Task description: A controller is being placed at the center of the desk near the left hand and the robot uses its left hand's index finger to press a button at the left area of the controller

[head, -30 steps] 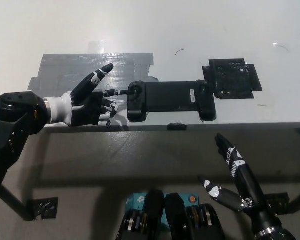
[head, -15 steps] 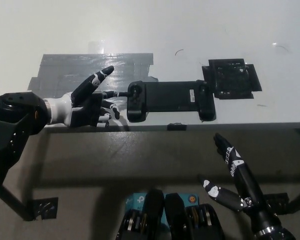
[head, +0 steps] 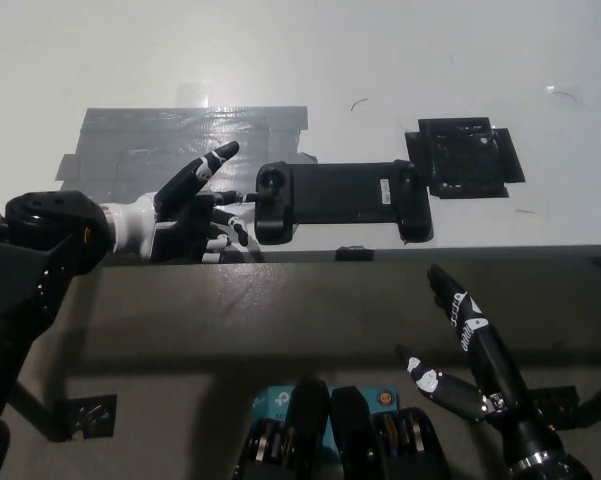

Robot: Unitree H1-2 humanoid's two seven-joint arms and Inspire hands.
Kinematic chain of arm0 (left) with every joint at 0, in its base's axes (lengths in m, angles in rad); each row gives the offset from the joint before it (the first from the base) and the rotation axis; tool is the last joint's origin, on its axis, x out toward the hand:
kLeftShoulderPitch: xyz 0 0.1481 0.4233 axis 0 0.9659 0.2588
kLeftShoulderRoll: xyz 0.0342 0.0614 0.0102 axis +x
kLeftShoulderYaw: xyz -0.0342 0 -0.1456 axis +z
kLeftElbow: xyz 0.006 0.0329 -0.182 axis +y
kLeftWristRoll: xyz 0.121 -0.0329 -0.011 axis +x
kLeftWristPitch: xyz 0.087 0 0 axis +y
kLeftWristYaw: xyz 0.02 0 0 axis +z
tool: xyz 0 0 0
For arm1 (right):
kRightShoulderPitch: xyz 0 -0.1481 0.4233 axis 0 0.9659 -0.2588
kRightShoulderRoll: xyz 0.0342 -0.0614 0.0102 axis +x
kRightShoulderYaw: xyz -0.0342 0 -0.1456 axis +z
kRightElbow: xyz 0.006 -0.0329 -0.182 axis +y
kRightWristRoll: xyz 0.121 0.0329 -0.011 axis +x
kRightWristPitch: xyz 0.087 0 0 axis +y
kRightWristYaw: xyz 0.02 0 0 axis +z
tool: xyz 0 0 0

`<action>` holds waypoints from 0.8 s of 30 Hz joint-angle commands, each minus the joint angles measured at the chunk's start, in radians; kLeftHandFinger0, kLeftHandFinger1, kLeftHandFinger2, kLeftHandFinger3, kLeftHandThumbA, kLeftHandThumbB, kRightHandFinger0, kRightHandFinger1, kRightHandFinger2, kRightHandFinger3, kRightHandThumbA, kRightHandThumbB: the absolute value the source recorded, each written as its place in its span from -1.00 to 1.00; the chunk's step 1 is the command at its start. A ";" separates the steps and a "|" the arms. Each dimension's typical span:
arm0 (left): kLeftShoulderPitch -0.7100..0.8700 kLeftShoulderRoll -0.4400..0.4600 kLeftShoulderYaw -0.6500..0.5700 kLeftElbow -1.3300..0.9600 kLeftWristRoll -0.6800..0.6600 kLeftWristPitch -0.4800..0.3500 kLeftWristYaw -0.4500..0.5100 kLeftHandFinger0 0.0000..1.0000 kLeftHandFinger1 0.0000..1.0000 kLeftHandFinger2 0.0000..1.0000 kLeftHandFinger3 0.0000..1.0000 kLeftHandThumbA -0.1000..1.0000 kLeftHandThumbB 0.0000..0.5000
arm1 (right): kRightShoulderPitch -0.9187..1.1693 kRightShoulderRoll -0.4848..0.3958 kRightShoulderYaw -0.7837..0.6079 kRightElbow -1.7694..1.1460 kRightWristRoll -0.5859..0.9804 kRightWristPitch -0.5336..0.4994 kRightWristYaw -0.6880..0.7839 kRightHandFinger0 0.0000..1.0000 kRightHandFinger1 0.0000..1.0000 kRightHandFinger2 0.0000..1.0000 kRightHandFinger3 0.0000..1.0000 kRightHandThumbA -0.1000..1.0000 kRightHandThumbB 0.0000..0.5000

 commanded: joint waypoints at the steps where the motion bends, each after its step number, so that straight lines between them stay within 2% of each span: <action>1: -0.030 -0.008 0.026 -0.001 0.034 0.015 0.016 -1.00 -1.00 -0.34 1.00 1.00 0.72 | -0.024 -0.005 0.003 -0.038 -0.007 -0.010 0.011 1.00 1.00 1.00 1.00 0.35 -0.14; 13: -0.036 -0.016 0.047 0.011 0.065 0.015 0.017 -1.00 -1.00 -0.37 1.00 1.00 0.69 | -0.037 -0.004 -0.001 -0.029 -0.002 -0.014 0.011 1.00 1.00 1.00 1.00 0.37 -0.10; 17: -0.017 -0.014 0.036 -0.029 0.084 0.015 0.025 -1.00 -1.00 -0.36 1.00 1.00 0.62 | -0.036 -0.002 0.000 -0.028 -0.004 -0.014 0.012 1.00 1.00 1.00 1.00 0.37 -0.11; 19: -0.002 -0.017 0.027 -0.047 0.097 0.015 0.024 -1.00 -0.86 -0.22 1.00 1.00 0.57 | -0.038 -0.003 0.001 -0.026 -0.005 -0.015 0.014 1.00 1.00 1.00 1.00 0.38 -0.09; 21: 0.006 -0.019 0.020 -0.055 0.107 0.015 0.029 -1.00 -0.83 -0.20 1.00 1.00 0.59 | -0.039 -0.004 0.001 -0.025 -0.006 -0.018 0.014 1.00 1.00 1.00 1.00 0.39 -0.09; 23: 0.020 -0.022 0.005 -0.067 0.132 0.015 0.033 -0.98 -0.82 -0.19 1.00 1.00 0.53 | -0.038 -0.004 0.001 -0.028 -0.005 -0.016 0.016 1.00 1.00 1.00 1.00 0.39 -0.10; 24: 0.025 -0.023 -0.004 -0.070 0.143 0.015 0.029 -0.95 -0.75 -0.11 1.00 1.00 0.51 | -0.038 -0.003 0.001 -0.027 -0.002 -0.017 0.018 1.00 1.00 1.00 1.00 0.38 -0.11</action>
